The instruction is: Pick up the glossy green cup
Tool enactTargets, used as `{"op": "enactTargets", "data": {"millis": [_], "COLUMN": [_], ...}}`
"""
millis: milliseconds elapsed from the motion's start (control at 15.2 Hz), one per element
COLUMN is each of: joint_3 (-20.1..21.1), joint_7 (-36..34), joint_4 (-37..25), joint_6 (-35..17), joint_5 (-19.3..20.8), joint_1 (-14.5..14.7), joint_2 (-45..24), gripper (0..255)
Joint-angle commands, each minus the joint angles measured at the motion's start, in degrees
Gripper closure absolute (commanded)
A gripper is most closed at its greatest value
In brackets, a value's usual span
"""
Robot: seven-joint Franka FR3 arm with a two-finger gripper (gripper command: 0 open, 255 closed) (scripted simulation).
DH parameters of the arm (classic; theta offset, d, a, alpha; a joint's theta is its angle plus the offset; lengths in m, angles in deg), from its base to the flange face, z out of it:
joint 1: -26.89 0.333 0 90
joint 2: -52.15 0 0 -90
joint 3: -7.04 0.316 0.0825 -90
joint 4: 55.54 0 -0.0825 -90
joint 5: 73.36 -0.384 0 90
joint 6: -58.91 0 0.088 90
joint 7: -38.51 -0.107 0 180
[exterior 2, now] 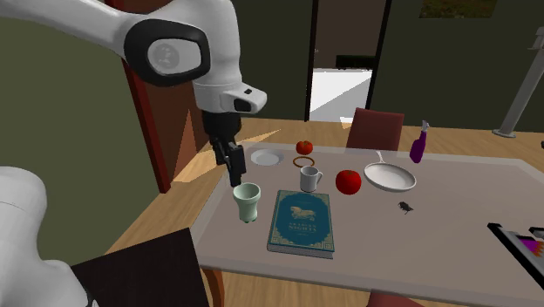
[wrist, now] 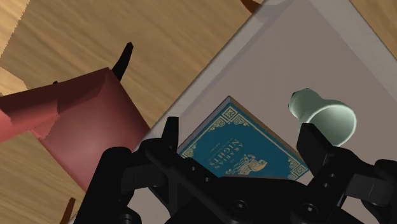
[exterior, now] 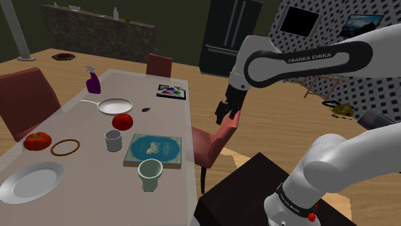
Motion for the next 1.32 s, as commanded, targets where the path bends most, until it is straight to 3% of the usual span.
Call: {"op": "enactTargets", "data": {"millis": [0, 660, 990, 1254], "joint_3": [1.64, 9.38, 11.84, 11.21], "joint_7": [-2.01, -12.21, -19.67, -26.84], "joint_4": [0.64, -1.91, -6.48, -11.60], "joint_6": [-3.97, -24.20, -32.58, -37.63], "joint_5": [-1.24, -3.24, 0.80, 6.37], "joint_1": [0.74, 2.71, 3.29, 5.53], "joint_2": [-2.90, -24.14, -36.50, -46.42], "gripper": [0, 0, 0, 0]}}
